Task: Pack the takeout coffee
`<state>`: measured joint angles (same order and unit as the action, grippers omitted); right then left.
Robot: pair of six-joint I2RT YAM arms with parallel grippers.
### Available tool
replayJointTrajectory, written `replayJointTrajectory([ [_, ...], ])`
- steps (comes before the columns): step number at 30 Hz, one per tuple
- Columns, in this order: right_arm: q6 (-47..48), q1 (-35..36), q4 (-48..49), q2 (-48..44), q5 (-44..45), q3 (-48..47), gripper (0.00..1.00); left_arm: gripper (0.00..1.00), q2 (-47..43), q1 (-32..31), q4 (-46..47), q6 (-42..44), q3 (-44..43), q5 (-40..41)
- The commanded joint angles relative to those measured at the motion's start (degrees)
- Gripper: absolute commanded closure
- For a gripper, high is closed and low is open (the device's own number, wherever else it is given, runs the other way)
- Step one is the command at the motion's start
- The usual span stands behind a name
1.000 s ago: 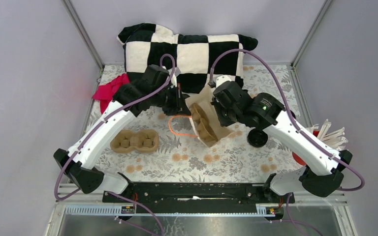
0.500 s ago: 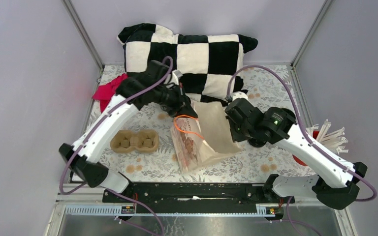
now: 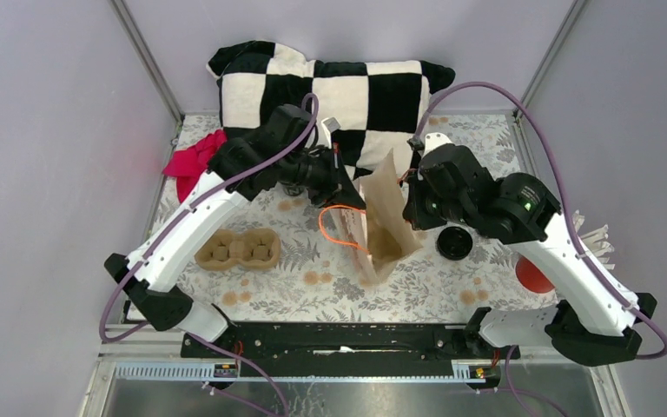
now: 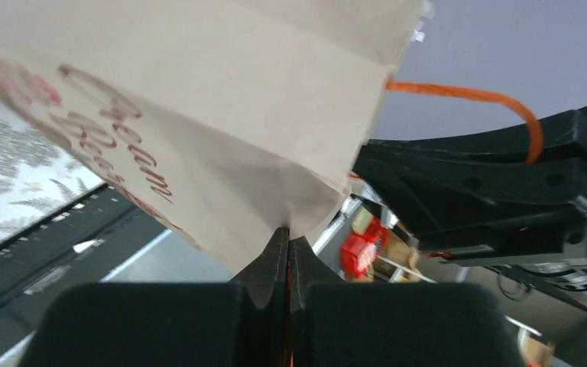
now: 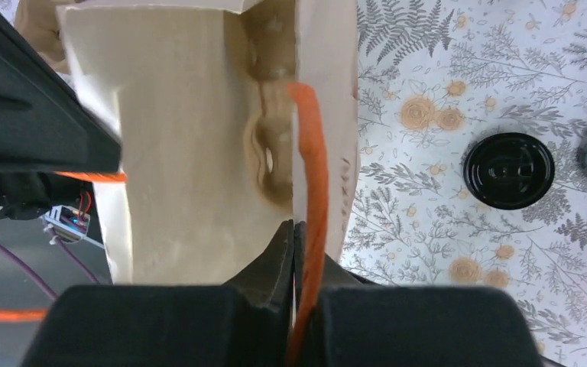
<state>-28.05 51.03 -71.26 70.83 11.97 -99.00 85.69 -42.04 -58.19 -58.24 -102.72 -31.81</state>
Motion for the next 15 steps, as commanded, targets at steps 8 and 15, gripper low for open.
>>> replayJointTrajectory([
  [8, 12.1, 0.9, 15.4, -7.7, 5.4, 12.1, 1.0, 1.0, -6.5, -4.4, -1.2, 11.8, 16.4, 17.0],
  [15, 19.2, 0.9, 19.7, -9.8, -2.1, 12.7, 1.0, 1.0, -6.4, -5.3, -1.0, 16.0, 12.7, 16.4],
])
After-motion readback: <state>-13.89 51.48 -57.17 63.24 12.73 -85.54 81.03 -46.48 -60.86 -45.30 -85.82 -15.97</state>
